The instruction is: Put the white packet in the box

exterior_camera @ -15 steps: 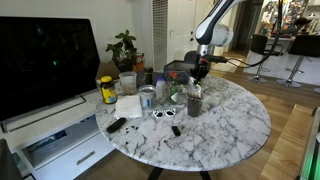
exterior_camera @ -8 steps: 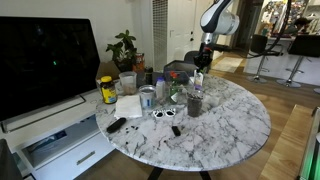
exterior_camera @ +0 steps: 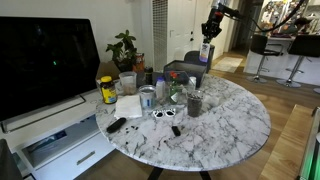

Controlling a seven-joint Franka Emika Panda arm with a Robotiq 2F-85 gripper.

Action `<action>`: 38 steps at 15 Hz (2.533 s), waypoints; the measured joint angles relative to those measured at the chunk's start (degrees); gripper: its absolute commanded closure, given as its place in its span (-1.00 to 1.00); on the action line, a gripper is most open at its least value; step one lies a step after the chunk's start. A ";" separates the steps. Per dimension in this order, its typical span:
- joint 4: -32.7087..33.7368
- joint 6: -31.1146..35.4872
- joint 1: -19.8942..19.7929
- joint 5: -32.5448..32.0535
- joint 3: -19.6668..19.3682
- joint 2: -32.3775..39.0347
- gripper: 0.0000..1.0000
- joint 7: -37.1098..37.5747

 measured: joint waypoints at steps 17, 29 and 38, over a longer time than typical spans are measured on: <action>27.95 -2.78 -0.67 6.15 0.20 21.07 0.90 5.96; 62.72 6.06 1.32 2.18 -1.65 50.31 0.90 46.34; 76.82 5.07 3.00 -7.20 -4.44 64.24 0.90 67.12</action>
